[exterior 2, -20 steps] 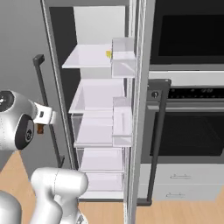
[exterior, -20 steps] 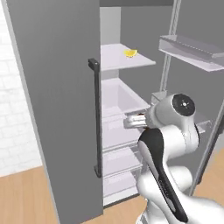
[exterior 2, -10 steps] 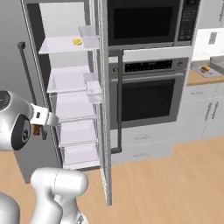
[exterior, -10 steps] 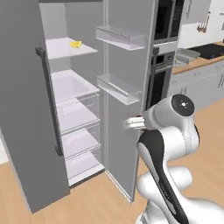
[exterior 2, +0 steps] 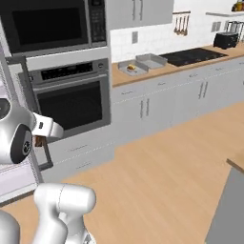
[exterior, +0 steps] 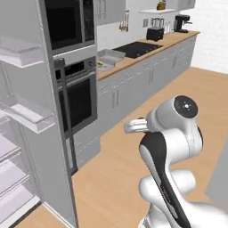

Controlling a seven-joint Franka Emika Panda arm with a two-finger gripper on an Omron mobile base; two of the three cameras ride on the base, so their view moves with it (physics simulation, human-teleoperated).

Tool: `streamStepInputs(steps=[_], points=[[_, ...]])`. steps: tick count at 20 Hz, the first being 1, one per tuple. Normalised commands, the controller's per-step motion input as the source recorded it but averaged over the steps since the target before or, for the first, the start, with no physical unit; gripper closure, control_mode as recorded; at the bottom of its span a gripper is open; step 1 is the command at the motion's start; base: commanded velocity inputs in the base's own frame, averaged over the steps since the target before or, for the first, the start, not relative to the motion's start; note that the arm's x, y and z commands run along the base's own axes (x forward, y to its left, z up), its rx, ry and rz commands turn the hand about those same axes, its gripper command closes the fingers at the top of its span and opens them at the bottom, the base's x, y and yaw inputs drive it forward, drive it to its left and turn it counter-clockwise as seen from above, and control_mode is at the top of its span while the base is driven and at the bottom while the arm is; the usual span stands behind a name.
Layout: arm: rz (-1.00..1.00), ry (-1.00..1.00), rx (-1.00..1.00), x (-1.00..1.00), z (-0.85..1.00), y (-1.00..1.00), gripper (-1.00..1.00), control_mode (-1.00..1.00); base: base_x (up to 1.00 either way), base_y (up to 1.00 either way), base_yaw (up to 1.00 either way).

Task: Place one lemon wedge and one chicken drumstick in each tupperware on the nearby counter, to pack two identical lunches.

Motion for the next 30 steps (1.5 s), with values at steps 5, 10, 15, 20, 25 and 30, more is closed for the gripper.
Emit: streamStepInputs(steps=[5,10,15,20,25,30], points=[[0.0,0.0,0.0,0.0,0.0,0.0,1.0,1.0,1.0,-1.0,-0.08],[0.0,0.0,0.0,0.0,0.0,0.0,1.0,1.0,1.0,-0.97,0.0],[0.0,0.0,0.0,0.0,0.0,0.0,1.0,1.0,1.0,-0.32,0.14],[0.0,0.0,0.0,0.0,0.0,0.0,1.0,1.0,1.0,0.0,0.23],[0.0,0.0,0.0,0.0,0.0,0.0,1.0,1.0,1.0,0.0,0.23],[0.0,0.0,0.0,0.0,0.0,0.0,1.0,1.0,1.0,-0.49,0.04]])
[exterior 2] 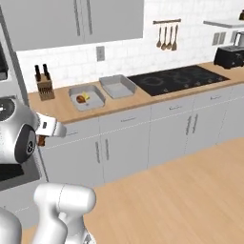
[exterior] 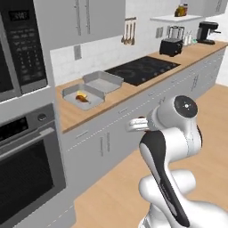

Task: Place one lemon wedge and one chicken drumstick in each tupperware on the nearby counter, to pack two identical lunches.

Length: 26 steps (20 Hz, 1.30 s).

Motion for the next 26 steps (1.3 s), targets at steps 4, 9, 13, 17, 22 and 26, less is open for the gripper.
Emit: streamStepInputs(steps=[4,9,13,17,22,26], points=[[0.0,0.0,0.0,0.0,0.0,0.0,1.0,1.0,1.0,-0.68,0.0],[0.0,0.0,0.0,0.0,0.0,0.0,1.0,1.0,1.0,-0.69,0.0],[0.0,0.0,0.0,0.0,0.0,0.0,1.0,1.0,1.0,-0.55,0.03],[0.0,0.0,0.0,0.0,0.0,0.0,1.0,1.0,1.0,-0.44,0.04],[0.0,0.0,0.0,0.0,0.0,0.0,1.0,1.0,1.0,-0.07,0.34],[0.0,0.0,0.0,0.0,0.0,0.0,1.0,1.0,1.0,0.0,0.51]])
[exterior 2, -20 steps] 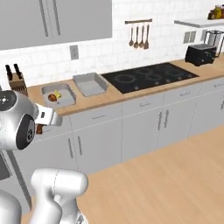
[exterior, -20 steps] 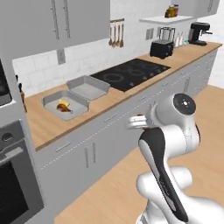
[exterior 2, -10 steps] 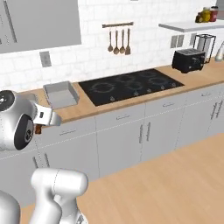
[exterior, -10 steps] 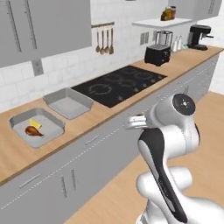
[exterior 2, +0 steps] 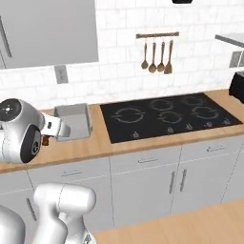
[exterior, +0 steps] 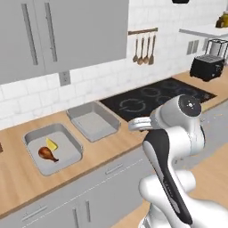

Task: Place one lemon wedge and one chicken drumstick in each tupperware on the nearby counter, to pack two identical lunches.

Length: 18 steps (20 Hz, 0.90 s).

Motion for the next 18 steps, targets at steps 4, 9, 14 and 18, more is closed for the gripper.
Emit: streamStepInputs(steps=[4,9,14,18], points=[[0.0,0.0,0.0,0.0,0.0,0.0,1.0,1.0,1.0,-0.13,0.36],[0.09,0.13,0.0,0.6,-0.38,0.01,1.0,-1.0,0.4,0.0,0.07],[0.08,0.23,-0.01,1.0,-0.98,0.23,1.0,-1.0,0.0,0.0,0.0],[0.01,-0.01,-0.1,1.0,-0.56,0.3,1.0,-1.0,0.0,0.0,0.0]])
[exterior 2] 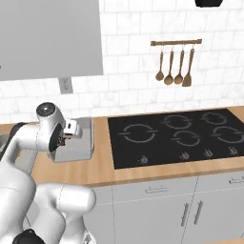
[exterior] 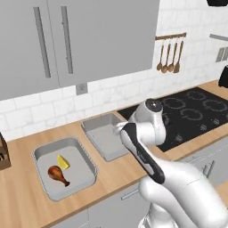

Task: Place one lemon wedge and one chicken drumstick in each tupperware on the nearby counter, to pack two identical lunches.

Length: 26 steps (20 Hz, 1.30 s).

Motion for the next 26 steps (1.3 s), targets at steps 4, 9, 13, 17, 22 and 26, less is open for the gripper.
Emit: streamStepInputs(steps=[4,9,13,17,22,26], points=[[-0.01,-0.08,-0.14,1.0,-0.14,0.52,1.0,-1.0,0.0,0.0,0.0],[-0.01,0.03,-0.06,1.0,-0.47,0.4,-1.0,-1.0,0.0,0.0,0.0],[0.0,0.09,0.0,0.88,-0.24,-0.06,-1.0,-1.0,0.0,0.0,0.0],[0.0,0.17,0.04,0.59,0.07,-0.01,-1.0,-1.0,0.0,0.0,0.0],[-0.02,0.16,0.02,0.27,0.32,0.0,-1.0,-1.0,0.0,0.0,0.0],[0.0,0.03,0.03,-0.84,0.63,0.0,-1.0,-1.0,0.0,0.0,0.0]])
